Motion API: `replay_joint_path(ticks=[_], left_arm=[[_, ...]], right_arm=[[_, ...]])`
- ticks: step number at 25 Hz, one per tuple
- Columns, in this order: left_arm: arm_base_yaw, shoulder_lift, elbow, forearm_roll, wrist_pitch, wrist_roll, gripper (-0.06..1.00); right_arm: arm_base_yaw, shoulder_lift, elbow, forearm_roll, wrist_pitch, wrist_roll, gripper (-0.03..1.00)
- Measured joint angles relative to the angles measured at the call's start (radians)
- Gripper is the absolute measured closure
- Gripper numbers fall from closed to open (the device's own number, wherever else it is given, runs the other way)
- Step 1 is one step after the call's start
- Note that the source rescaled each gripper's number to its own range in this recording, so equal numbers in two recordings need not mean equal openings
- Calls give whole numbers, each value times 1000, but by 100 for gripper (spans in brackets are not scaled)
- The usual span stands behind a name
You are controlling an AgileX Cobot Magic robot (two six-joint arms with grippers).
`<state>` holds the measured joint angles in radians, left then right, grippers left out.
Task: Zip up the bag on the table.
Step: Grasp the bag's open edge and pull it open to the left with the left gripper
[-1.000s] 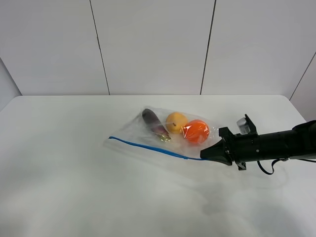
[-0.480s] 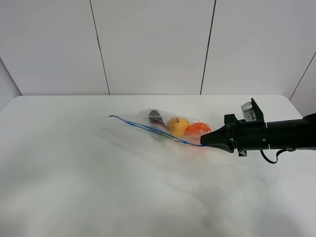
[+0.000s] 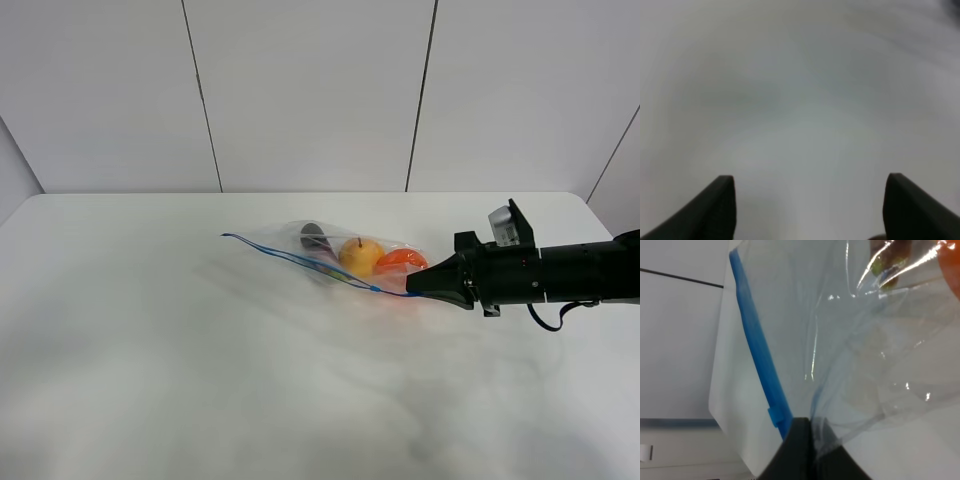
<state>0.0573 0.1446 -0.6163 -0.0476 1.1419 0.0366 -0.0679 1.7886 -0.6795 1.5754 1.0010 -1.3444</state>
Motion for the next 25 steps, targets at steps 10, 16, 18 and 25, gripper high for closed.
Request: replay_joint_path(ticks=[10, 16, 18, 25], left_arm=[[0, 399, -245, -1, -180, 39, 12], [0, 690, -370, -11, -219, 53, 12], [0, 758, -387, -49, -226, 86, 12], [-102, 834, -393, -229, -281, 240, 12]], right_arm=[[0, 0, 0, -2, -1, 0, 97], [0, 0, 0, -2, -1, 0, 97], [0, 0, 0, -2, -1, 0, 97], [0, 0, 0, -2, -1, 0, 97]])
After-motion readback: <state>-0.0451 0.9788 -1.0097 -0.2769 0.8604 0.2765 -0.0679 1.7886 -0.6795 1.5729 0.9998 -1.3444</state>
